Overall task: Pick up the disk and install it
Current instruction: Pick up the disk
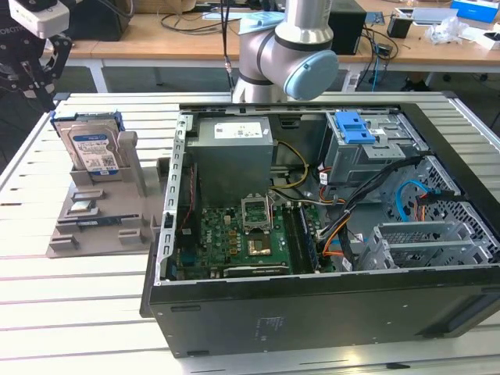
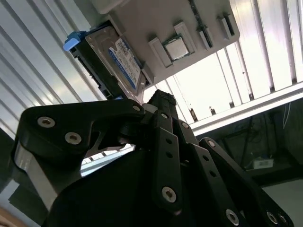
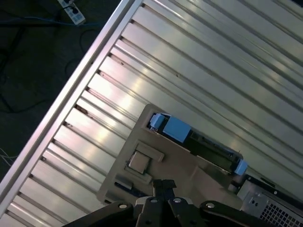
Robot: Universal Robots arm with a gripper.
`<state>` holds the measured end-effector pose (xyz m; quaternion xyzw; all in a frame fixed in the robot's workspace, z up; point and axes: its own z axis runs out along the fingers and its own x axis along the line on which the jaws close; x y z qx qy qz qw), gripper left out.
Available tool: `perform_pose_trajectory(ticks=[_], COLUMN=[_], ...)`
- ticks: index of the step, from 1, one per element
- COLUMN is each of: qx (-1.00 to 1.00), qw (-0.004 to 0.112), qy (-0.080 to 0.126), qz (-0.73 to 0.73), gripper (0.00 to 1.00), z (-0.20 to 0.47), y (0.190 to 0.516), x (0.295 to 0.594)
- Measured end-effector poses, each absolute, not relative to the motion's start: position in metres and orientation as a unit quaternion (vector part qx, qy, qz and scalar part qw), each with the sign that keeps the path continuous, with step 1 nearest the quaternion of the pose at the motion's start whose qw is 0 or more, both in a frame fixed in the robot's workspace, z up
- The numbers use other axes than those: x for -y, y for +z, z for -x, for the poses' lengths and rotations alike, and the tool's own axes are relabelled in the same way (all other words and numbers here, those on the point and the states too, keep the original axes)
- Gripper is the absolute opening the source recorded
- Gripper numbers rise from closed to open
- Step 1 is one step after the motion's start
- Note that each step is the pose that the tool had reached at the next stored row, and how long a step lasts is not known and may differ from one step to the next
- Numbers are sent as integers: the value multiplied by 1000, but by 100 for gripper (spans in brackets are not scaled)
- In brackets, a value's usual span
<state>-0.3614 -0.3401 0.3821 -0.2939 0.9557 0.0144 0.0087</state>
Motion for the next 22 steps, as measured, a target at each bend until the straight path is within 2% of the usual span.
perform_pose_trajectory(ticks=[22], qx=[-883], qw=[6], qy=[16], qz=[470], gripper=[11], z=[361], y=[382], x=[340])
